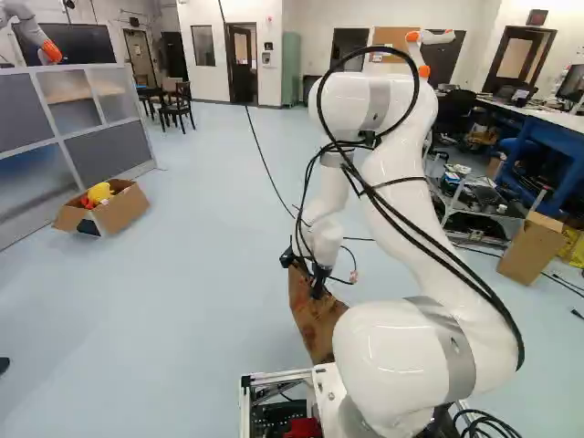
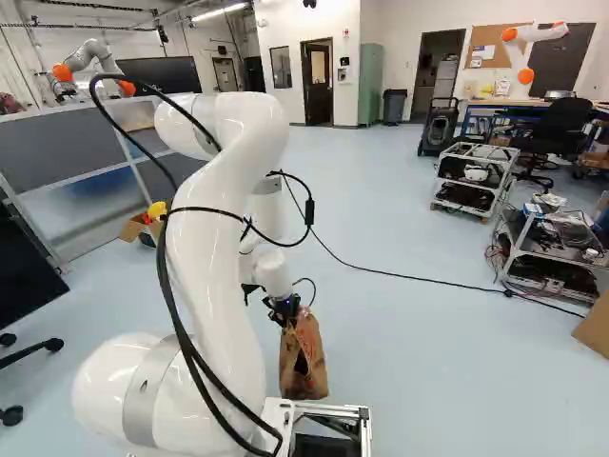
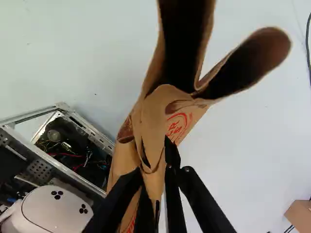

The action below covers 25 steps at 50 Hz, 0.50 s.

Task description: Pick up the grocery bag from the ground

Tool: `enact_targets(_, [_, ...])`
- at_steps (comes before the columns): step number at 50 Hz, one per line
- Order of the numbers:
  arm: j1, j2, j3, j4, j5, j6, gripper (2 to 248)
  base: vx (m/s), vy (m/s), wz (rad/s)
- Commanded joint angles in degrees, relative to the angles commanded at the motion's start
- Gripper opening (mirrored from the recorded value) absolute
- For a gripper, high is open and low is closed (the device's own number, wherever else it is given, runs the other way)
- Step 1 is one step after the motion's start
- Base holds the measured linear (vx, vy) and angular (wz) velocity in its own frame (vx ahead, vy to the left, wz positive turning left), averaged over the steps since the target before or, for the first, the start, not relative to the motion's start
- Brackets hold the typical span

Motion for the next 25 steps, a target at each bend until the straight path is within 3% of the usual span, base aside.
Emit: enact_targets(25, [0.22, 7.90, 7.49, 0.00, 0.00, 0.00, 22, 0.000, 0.000, 0.000])
